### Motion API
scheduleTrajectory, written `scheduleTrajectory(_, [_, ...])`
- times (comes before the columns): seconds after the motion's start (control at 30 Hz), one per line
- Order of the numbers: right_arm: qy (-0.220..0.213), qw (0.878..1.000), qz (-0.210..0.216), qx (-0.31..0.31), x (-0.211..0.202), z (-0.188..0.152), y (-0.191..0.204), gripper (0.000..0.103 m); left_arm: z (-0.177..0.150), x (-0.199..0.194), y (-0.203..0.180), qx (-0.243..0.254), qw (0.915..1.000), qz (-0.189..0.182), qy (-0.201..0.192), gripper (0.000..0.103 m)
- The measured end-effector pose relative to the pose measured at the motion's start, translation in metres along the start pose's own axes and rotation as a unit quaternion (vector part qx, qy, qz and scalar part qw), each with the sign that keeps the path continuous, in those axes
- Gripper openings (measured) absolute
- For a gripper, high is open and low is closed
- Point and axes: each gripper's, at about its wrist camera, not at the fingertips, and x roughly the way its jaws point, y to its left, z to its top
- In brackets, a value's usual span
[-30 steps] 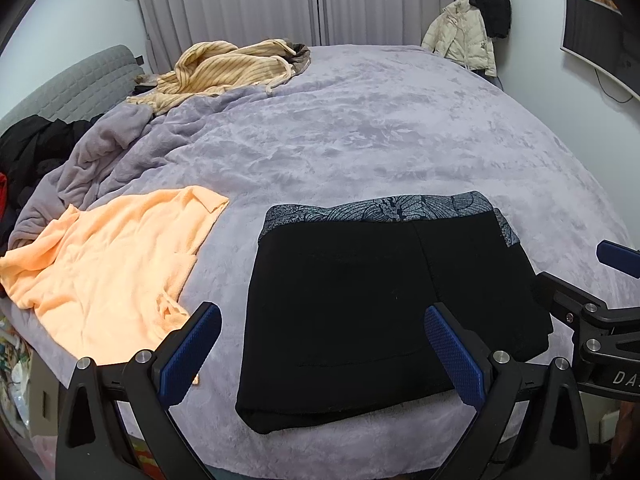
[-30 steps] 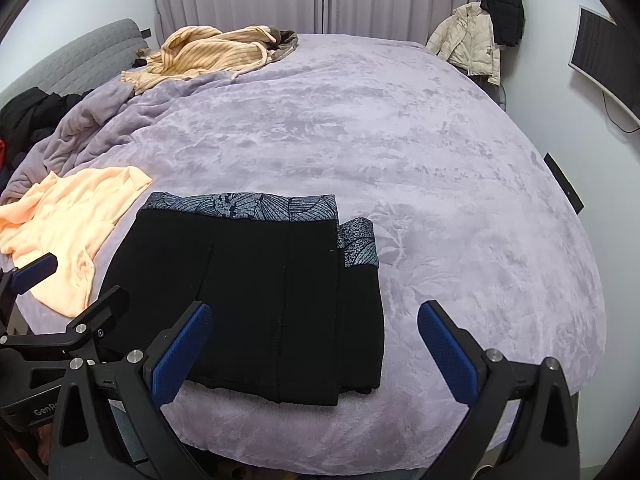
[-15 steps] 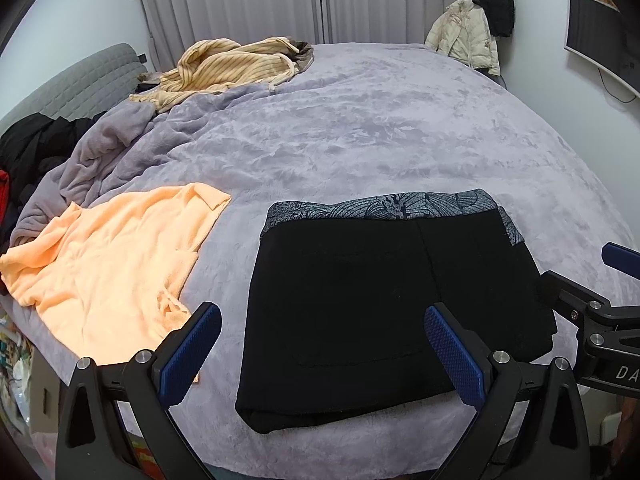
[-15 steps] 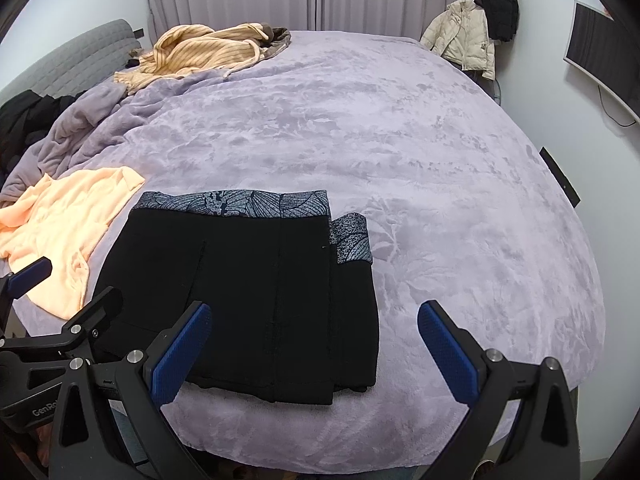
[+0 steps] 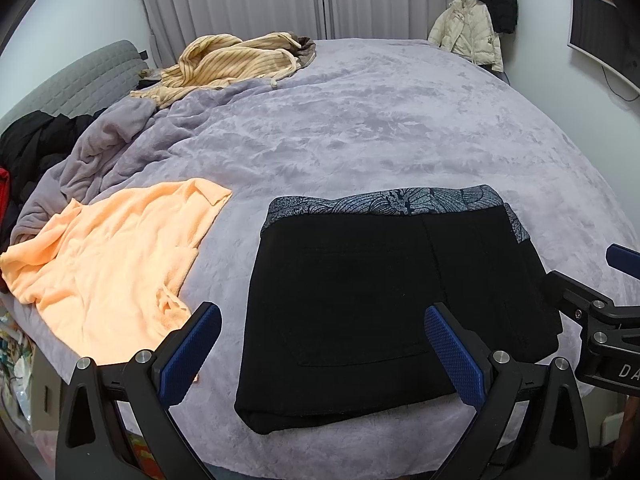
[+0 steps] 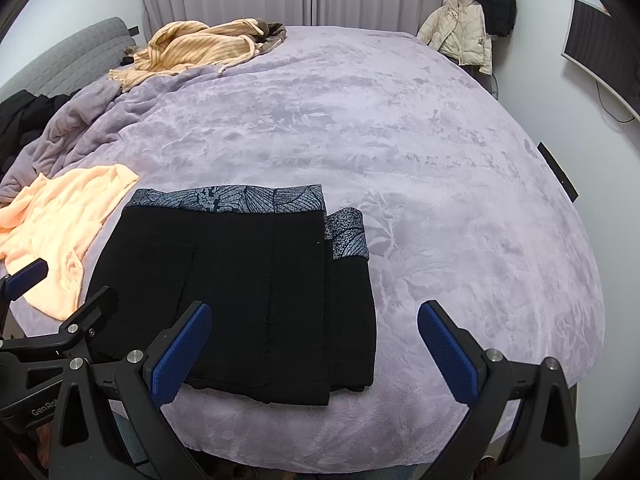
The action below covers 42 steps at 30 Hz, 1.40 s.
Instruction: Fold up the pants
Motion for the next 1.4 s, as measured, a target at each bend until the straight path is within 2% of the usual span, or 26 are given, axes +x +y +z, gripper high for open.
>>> scheduleTrajectory(1.4, [0.013, 1.0, 0.0, -0.014, 0.007, 0.002, 0.006, 0.103, -0.006, 0.012, 0.002, -0.026, 0.9995, 0.0, 0.015, 0.102])
